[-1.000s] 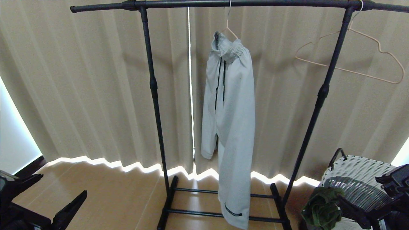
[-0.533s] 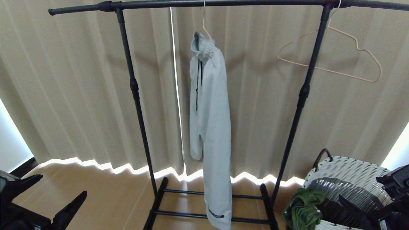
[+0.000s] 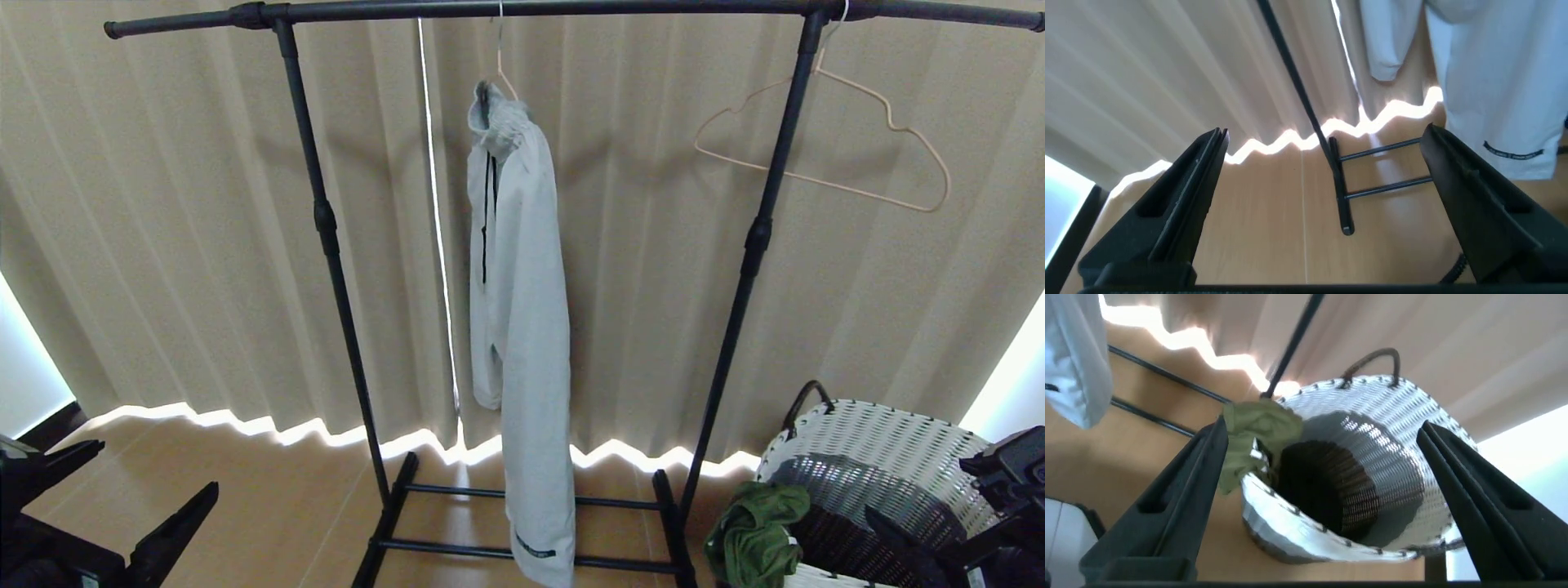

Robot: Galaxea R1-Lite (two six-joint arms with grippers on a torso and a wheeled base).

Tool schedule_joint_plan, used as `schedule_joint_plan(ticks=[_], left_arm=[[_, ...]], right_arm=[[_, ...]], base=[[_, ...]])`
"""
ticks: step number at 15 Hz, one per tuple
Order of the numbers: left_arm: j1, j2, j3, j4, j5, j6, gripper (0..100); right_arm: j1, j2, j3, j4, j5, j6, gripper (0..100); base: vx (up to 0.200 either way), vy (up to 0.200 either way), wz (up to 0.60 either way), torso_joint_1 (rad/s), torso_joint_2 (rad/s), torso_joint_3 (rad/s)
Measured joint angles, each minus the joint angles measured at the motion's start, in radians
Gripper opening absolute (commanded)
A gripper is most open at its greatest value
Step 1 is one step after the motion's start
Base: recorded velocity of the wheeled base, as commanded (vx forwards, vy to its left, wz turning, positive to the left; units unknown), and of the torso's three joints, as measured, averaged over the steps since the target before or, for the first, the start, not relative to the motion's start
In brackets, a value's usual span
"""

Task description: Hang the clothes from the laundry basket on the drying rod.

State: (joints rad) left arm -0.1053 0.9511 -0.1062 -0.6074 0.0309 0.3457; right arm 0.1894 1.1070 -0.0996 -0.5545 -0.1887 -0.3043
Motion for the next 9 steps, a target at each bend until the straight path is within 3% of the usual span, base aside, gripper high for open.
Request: schedule_joint_plan(ticks=[2, 9], left_arm=[[0.0, -0.001, -0.002, 0.0, -0.001, 0.0, 100], [-0.003, -0.003, 0.003, 0.0, -0.002, 0.0, 100]], right_arm=[[-0.003, -0.007, 0.019, 0.011, -0.008, -0.003, 100], [0.0, -0.015, 0.078, 0.014, -0.011, -0.023, 100]], base=[[0.0, 0.0, 0.0, 0.0, 0.0, 0.0], [0.2, 0.0, 0.0, 0.003, 0.0, 0.002]])
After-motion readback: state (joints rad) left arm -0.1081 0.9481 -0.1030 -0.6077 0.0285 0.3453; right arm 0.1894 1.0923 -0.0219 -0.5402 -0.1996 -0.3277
